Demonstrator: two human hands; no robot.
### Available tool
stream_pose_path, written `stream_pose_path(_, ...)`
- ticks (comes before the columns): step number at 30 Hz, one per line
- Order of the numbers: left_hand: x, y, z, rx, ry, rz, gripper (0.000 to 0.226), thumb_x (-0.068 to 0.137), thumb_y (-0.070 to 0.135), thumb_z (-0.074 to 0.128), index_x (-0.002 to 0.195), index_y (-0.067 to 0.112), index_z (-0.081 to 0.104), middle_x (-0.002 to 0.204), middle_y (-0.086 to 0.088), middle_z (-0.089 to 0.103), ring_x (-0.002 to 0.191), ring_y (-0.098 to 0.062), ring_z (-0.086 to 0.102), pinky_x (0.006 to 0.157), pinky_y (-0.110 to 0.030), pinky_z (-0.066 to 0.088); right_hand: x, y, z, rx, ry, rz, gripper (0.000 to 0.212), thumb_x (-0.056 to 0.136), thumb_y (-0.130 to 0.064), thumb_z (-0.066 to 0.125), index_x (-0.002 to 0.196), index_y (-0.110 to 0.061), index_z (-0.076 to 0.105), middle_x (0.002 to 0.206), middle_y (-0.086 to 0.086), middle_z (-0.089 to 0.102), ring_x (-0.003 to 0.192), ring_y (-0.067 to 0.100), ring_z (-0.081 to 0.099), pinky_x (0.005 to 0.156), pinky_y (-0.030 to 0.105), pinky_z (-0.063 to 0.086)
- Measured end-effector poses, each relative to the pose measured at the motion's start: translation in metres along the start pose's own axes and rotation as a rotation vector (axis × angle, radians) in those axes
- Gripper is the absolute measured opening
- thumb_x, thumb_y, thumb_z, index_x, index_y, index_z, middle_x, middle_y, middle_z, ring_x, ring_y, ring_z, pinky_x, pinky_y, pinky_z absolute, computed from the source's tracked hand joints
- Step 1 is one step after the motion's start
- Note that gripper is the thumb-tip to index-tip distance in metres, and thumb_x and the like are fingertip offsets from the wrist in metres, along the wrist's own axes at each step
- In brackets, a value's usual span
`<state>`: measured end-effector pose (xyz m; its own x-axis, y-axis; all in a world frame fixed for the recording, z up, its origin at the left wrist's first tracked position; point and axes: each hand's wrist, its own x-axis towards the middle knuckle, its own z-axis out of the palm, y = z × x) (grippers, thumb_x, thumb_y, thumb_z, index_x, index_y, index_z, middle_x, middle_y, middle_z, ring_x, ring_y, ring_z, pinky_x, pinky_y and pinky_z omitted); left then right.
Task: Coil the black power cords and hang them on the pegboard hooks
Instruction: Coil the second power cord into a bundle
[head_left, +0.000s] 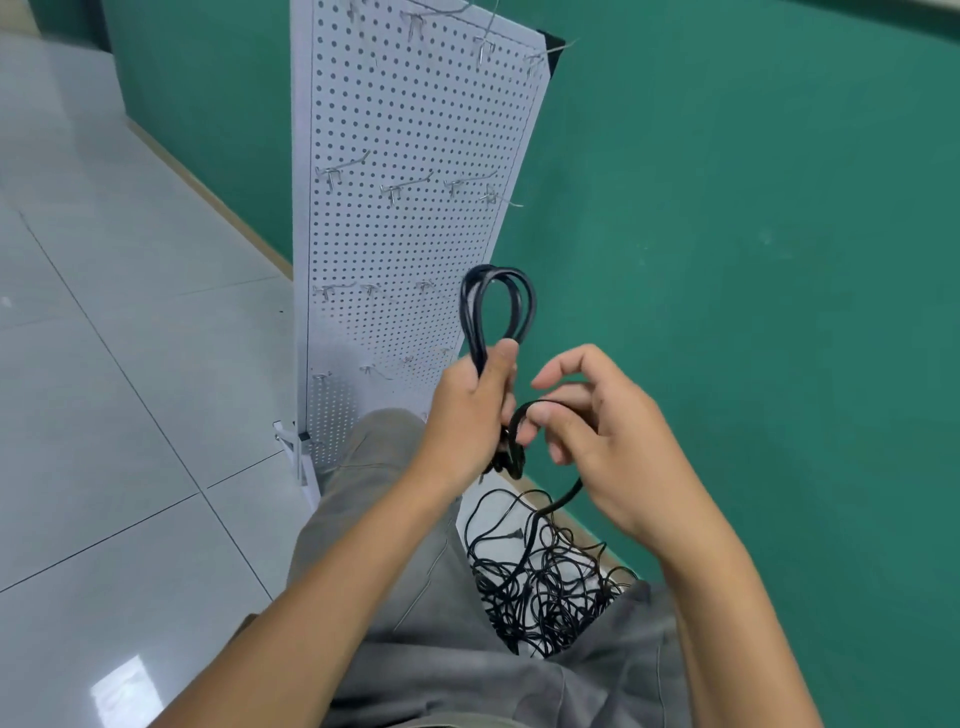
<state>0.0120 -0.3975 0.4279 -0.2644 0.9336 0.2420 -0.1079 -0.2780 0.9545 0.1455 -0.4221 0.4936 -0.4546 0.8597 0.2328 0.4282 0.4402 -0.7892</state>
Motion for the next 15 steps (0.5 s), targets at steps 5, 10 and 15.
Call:
stream_pose_path(5, -0.014, 0.004, 0.008, -0.161, -0.225, -0.115, 0.062, 0.089, 0.068, 0.032, 0.086, 0.009, 0.053, 0.048, 0.003, 0.045, 0.039, -0.016, 0.052, 0.039, -0.021, 0.040, 0.001, 0.000, -0.004, 0.051, 0.224, 0.026, 0.042, 0.075, -0.007, 0.088, 0.089, -0.015, 0.049, 0.073, -0.006, 0.070, 0.048, 0.011, 0.061, 0.054, 0.023, 0.048)
stream_pose_path(10, -0.017, 0.011, 0.008, -0.372, -0.342, -0.243, 0.072, 0.080, 0.077, 0.031, 0.092, 0.010, 0.056, 0.046, 0.002, 0.037, 0.034, -0.014, 0.044, 0.039, -0.021, 0.038, 0.001, 0.006, -0.004, 0.068, 0.321, 0.075, 0.053, 0.067, -0.017, 0.094, 0.093, -0.010, 0.047, 0.074, -0.014, 0.068, 0.048, 0.016, 0.064, 0.056, 0.037, 0.052)
stream_pose_path(15, -0.008, 0.009, -0.004, -0.284, -0.545, -0.153, 0.053, 0.085, 0.070, 0.062, 0.098, 0.020, 0.070, 0.049, 0.001, 0.044, 0.038, -0.014, 0.048, 0.041, -0.025, 0.042, 0.002, 0.018, -0.002, 0.189, 0.244, 0.041, 0.030, 0.090, -0.014, 0.077, 0.097, -0.019, 0.049, 0.099, 0.010, 0.064, 0.067, 0.039, 0.066, 0.076, 0.061, 0.055)
